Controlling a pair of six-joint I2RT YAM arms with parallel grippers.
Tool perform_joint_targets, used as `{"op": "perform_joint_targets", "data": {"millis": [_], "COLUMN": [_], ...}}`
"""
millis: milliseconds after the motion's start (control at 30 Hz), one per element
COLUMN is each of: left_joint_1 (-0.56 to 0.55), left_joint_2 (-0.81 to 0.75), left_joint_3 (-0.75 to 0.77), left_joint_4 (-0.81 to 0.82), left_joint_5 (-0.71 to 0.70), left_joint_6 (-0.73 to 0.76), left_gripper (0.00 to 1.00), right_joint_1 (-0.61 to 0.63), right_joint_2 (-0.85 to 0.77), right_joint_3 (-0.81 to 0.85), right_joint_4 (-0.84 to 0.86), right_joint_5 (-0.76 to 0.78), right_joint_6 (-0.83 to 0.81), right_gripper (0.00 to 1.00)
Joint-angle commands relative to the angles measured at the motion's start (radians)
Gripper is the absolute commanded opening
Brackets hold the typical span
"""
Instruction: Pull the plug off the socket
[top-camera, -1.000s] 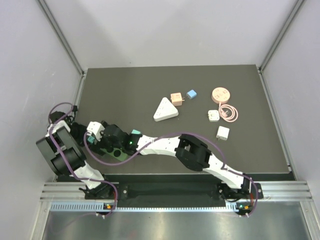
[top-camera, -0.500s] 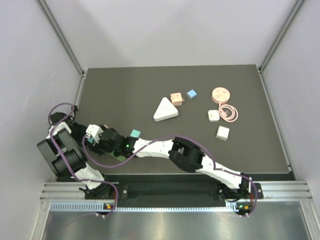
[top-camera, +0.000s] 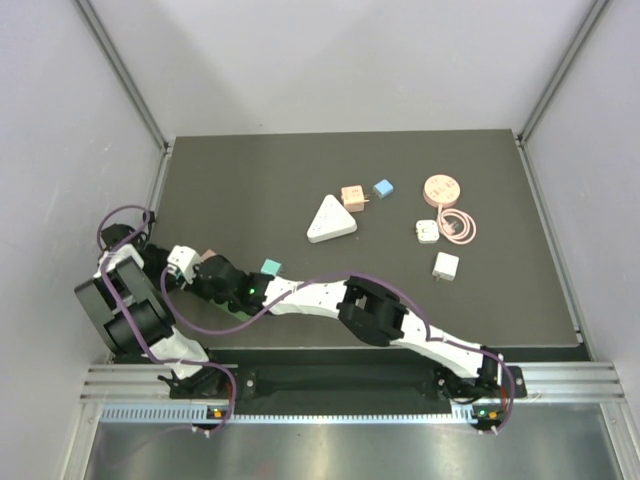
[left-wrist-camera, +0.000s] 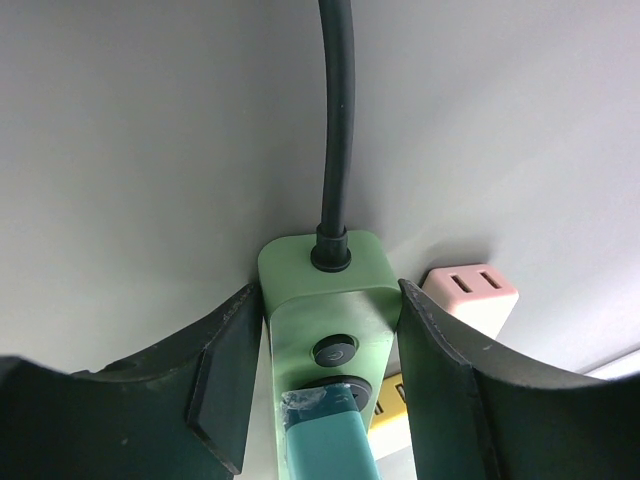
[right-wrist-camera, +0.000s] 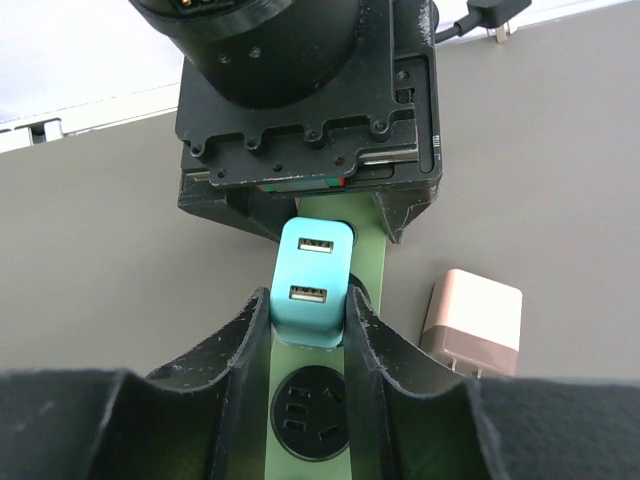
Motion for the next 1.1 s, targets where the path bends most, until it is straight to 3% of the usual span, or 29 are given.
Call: {"op": "perform_joint_targets", "data": {"millis": [0,267,500,667,900,1067], "left_joint_1": [-0.015,-0.015,-0.016,-0.016,-0.015,-0.016], "left_joint_2": [0.032,0.040,0.038,0.035,0.038,0.035], "left_joint_3": [-0.052,-0.052,-0.050,-0.052,-0.052,-0.053], "left_joint_4": [0.026,0.024,0.021,0.023,0.024,0.024], "left_joint_5": [-0.015,-0.023,-0.034,-0.035,-0.038,-0.040], "left_joint_6": [0.034,0.037,0.038,0.037,0.034,0.034], "left_gripper": [0.00,0.00,0.00,0.00,0.00,0.00], "right_joint_1": [-0.010,-0.084,-0.127,-0.107,0.016,0.050], "right_joint_2": [-0.041,-0.186,-0.225,-0.216,-0.206,-0.194], "right_joint_3": [0.078,-0.125,-0.149,-0.123,-0.069,-0.038], "right_joint_4": [0.051,0.200,0.218,0.171,0.111,0.109], "right_joint_5": [0.026,-0.040,-0.097,-0.076,0.134,0.211], "right_joint_6": [0.064,0.347,0.471,0.404,0.001,-0.122], "right_gripper": [0.00,0.00,0.00,0.00,0.00,0.00]}}
